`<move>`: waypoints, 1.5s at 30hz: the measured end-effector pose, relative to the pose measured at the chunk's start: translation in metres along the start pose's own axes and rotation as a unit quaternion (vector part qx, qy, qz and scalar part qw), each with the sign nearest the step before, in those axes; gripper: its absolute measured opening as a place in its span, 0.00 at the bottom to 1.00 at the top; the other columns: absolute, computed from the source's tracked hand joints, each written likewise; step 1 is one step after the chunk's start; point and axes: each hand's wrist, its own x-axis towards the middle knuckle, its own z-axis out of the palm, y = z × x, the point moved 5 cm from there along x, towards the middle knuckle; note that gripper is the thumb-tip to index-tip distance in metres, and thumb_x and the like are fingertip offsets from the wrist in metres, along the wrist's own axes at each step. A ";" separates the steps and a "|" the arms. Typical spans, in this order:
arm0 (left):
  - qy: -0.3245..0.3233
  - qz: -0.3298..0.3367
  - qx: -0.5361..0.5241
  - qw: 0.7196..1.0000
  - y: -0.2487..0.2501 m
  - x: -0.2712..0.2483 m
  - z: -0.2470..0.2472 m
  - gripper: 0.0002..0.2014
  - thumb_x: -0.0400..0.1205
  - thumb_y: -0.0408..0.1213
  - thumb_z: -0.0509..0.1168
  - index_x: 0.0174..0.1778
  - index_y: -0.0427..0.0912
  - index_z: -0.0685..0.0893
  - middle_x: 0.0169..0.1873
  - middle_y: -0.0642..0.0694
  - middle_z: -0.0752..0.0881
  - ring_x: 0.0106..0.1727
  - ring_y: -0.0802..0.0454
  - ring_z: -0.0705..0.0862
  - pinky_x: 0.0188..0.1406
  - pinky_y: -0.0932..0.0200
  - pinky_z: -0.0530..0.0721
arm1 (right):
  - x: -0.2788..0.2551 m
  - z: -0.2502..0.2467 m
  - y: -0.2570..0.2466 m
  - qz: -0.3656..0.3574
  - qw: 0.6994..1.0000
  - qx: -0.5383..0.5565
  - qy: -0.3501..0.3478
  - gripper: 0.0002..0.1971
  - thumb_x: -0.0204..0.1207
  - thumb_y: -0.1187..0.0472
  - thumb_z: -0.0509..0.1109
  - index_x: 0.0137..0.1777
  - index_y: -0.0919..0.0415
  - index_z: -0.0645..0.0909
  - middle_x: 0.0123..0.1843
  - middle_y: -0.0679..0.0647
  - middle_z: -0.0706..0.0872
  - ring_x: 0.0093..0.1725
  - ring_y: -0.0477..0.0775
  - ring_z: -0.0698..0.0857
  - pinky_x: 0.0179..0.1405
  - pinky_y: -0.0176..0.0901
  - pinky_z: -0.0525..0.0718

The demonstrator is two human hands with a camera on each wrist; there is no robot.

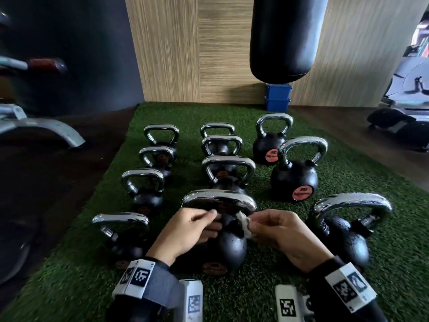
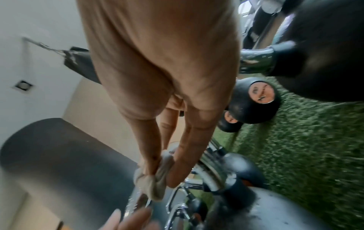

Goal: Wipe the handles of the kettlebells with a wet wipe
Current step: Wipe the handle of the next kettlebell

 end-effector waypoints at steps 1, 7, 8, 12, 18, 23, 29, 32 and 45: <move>-0.007 0.008 -0.044 0.999 0.006 -0.001 0.005 0.13 0.88 0.47 0.65 0.58 0.46 0.92 0.47 0.49 0.96 0.49 0.52 0.95 0.50 0.61 0.89 | -0.003 0.008 -0.010 -0.036 0.999 -0.016 -0.005 0.08 0.66 0.71 0.82 0.45 0.65 0.92 0.41 0.64 0.91 0.39 0.55 0.89 0.39 0.40 0.89; -0.032 0.043 -0.210 0.976 0.017 -0.005 0.016 0.19 0.79 0.52 0.69 0.53 0.40 0.94 0.53 0.38 0.94 0.56 0.43 0.94 0.57 0.50 0.92 | -0.011 0.042 -0.056 -0.189 0.959 -0.207 0.034 0.12 0.63 0.60 0.88 0.44 0.52 0.88 0.39 0.49 0.94 0.39 0.51 0.91 0.44 0.46 0.89; -0.035 0.050 -0.231 0.971 0.016 -0.004 0.015 0.18 0.79 0.50 0.70 0.53 0.39 0.94 0.52 0.37 0.94 0.56 0.43 0.94 0.56 0.51 0.92 | -0.012 0.045 -0.059 -0.209 0.946 -0.242 0.058 0.14 0.61 0.57 0.88 0.42 0.49 0.87 0.38 0.45 0.93 0.37 0.47 0.90 0.42 0.43 0.88; -0.034 0.080 -0.277 0.957 0.015 -0.001 0.010 0.19 0.71 0.46 0.77 0.50 0.37 0.95 0.47 0.35 0.94 0.52 0.46 0.94 0.50 0.59 0.92 | -0.013 0.049 -0.075 -0.306 0.875 -0.335 0.170 0.20 0.54 0.51 0.90 0.37 0.49 0.80 0.32 0.46 0.83 0.32 0.45 0.79 0.31 0.30 0.73; 0.080 0.251 -0.177 0.948 0.040 0.004 -0.019 0.08 0.77 0.40 0.77 0.51 0.50 0.96 0.51 0.47 0.95 0.55 0.52 0.94 0.57 0.63 0.90 | 0.003 0.010 -0.035 -0.281 0.907 -0.249 0.191 0.24 0.66 0.62 0.84 0.59 0.45 0.80 0.48 0.50 0.80 0.45 0.52 0.81 0.44 0.41 0.82; 0.192 0.405 0.203 0.871 0.061 0.004 -0.008 0.11 0.84 0.41 0.73 0.60 0.45 0.93 0.56 0.64 0.91 0.61 0.71 0.88 0.66 0.66 0.84 | 0.040 0.002 0.053 -0.033 0.989 -0.118 0.087 0.26 0.63 0.75 0.83 0.60 0.60 0.82 0.53 0.65 0.90 0.50 0.64 0.90 0.54 0.58 0.89; 0.253 0.382 0.224 0.860 0.040 0.008 -0.027 0.10 0.81 0.38 0.76 0.58 0.48 0.94 0.57 0.59 0.92 0.61 0.71 0.87 0.73 0.52 0.83 | 0.046 0.007 0.076 -0.057 0.975 -0.181 0.114 0.15 0.63 0.48 0.85 0.50 0.45 0.90 0.46 0.44 0.94 0.50 0.46 0.92 0.57 0.57 0.90; 0.271 0.375 0.216 0.860 0.032 0.007 -0.040 0.11 0.80 0.37 0.77 0.58 0.47 0.94 0.56 0.63 0.89 0.61 0.72 0.87 0.71 0.54 0.85 | 0.045 0.006 0.075 -0.060 0.972 -0.196 0.114 0.15 0.61 0.45 0.85 0.48 0.44 0.90 0.44 0.42 0.94 0.49 0.43 0.92 0.57 0.56 0.90; 0.369 0.293 0.120 0.874 -0.023 0.009 -0.055 0.12 0.83 0.41 0.74 0.60 0.40 0.93 0.50 0.54 0.94 0.42 0.72 0.88 0.43 0.67 0.89 | 0.049 0.001 0.071 -0.045 0.966 -0.232 0.107 0.10 0.62 0.50 0.87 0.41 0.44 0.91 0.39 0.40 0.94 0.40 0.38 0.91 0.46 0.44 0.89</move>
